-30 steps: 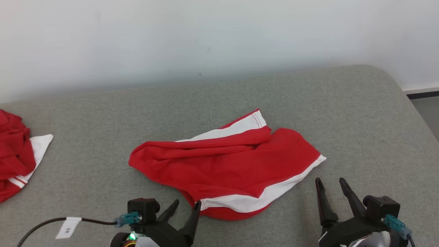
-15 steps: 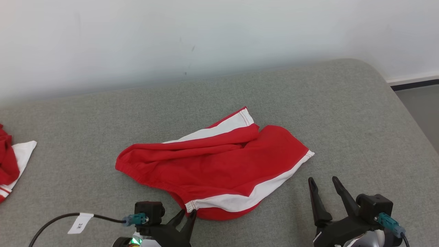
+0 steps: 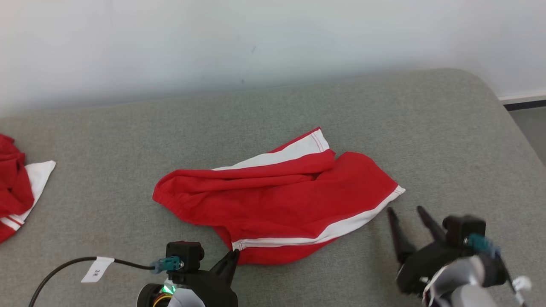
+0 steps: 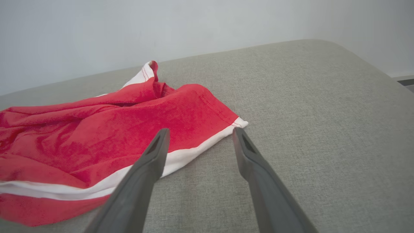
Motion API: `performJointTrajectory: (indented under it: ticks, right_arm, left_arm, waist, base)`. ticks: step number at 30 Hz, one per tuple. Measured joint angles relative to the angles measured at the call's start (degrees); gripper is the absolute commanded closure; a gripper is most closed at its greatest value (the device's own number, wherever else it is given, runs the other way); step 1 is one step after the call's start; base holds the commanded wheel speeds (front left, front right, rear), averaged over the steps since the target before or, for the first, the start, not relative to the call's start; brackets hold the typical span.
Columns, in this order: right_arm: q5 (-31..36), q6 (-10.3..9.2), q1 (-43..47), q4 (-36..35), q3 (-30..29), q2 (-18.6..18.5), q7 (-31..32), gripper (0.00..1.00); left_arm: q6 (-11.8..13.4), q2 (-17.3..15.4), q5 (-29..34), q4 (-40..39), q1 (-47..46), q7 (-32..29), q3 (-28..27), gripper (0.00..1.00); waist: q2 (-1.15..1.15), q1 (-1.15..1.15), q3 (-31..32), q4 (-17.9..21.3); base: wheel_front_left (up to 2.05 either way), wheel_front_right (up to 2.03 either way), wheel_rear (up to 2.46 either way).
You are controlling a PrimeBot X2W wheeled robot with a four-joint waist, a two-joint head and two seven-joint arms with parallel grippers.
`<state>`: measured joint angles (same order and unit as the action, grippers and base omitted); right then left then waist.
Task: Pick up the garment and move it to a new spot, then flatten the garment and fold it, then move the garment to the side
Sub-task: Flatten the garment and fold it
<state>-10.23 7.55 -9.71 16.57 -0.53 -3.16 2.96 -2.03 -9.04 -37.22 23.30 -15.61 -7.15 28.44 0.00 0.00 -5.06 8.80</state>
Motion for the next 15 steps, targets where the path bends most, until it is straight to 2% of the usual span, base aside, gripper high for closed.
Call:
performJointTrajectory:
  ticks: [4, 8, 11, 15]
  right_arm:
    - [2.5, 0.00, -6.3, 3.1, -3.1, -3.1, 10.1, 0.00]
    - [3.9, 0.00, -9.2, 6.5, -5.2, -4.6, 17.2, 0.00]
    - [5.3, 0.00, -9.4, 7.7, -7.8, -4.9, 20.1, 0.00]
    - [6.9, 0.00, -9.3, 7.7, -9.6, -4.6, 20.5, 0.00]
  left_arm:
    - [0.2, -0.6, 0.3, -1.1, 0.1, -0.4, 0.3, 1.00]
    - [1.0, -0.9, 0.4, -1.8, 0.0, -0.4, 0.2, 1.00]
    - [1.5, -0.9, 0.5, -2.1, -0.2, 0.1, 0.1, 1.00]
    - [1.6, -0.9, 0.9, -2.4, -1.1, 0.4, 0.0, 1.00]
  waist:
    - [0.00, 0.00, -1.4, -1.1]
    - [0.00, 0.00, -2.4, -2.5]
    - [0.00, 0.00, -3.1, -3.7]
    - [0.00, 0.00, -4.1, -5.2]
  base:
    - [0.00, 0.00, 0.00]
    - [0.00, 0.00, 0.00]
    - [0.00, 0.00, 0.00]
    - [0.00, 0.00, 0.00]
